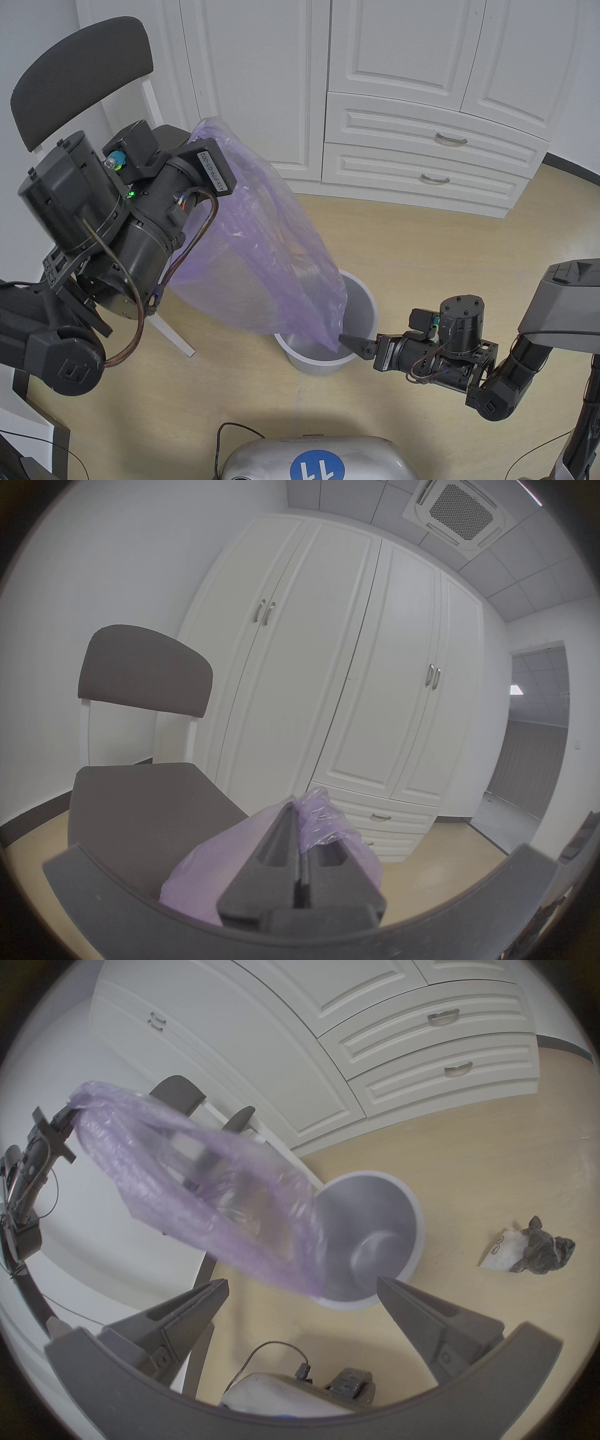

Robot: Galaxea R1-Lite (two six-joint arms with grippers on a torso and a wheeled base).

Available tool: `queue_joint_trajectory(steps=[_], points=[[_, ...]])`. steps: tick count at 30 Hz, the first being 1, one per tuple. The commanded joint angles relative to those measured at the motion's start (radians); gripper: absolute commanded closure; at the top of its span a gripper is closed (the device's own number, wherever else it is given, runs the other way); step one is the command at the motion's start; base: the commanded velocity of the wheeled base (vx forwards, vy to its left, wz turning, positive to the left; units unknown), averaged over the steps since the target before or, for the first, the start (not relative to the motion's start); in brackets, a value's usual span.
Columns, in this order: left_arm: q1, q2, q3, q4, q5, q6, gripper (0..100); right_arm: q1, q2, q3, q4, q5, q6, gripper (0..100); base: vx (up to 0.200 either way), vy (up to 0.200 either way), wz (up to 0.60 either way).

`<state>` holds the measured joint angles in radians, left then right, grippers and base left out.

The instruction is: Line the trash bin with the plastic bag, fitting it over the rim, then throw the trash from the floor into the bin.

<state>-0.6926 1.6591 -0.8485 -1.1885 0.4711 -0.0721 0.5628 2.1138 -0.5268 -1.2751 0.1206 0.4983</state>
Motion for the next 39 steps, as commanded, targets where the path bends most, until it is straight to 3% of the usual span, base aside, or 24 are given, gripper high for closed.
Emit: queue_joint_trajectory(steps=[1, 11, 16, 23, 25, 26, 28, 39], points=[[-0.016, -0.030, 0.019, 0.000, -0.008, 0.000, 100, -0.015, 0.005, -0.022, -0.003, -0.019, 0.000, 0, 0.000, 0.000, 0.00], [-0.050, -0.048, 0.023, -0.002, -0.006, 0.002, 100, 0.003, 0.032, -0.042, -0.003, -0.035, 0.042, 0, 0.000, 0.000, 0.00], [-0.051, -0.042, 0.020, 0.000, -0.005, 0.002, 100, 0.077, -0.012, 0.007, -0.003, -0.036, 0.037, 0, 0.000, 0.000, 0.00], [-0.058, -0.050, 0.022, 0.000, -0.003, 0.003, 100, 0.097, 0.071, -0.039, -0.006, -0.041, 0.065, 0, 0.000, 0.000, 0.00], [-0.064, -0.048, 0.022, 0.000, 0.000, 0.003, 100, 0.112, 0.095, -0.053, -0.023, -0.059, 0.092, 0, 0.000, 0.000, 0.00], [-0.068, -0.050, 0.022, -0.002, 0.003, 0.003, 100, 0.126, 0.153, -0.093, -0.058, -0.122, 0.132, 0, 0.000, 0.000, 0.00], [-0.070, -0.050, 0.022, -0.002, 0.003, 0.003, 100, 0.126, 0.195, -0.128, -0.076, -0.168, 0.141, 0, 0.000, 0.000, 0.00], [-0.078, -0.059, 0.023, -0.002, 0.004, 0.003, 100, 0.101, 0.207, -0.217, -0.081, -0.205, 0.229, 0, 0.000, 0.000, 0.00]])
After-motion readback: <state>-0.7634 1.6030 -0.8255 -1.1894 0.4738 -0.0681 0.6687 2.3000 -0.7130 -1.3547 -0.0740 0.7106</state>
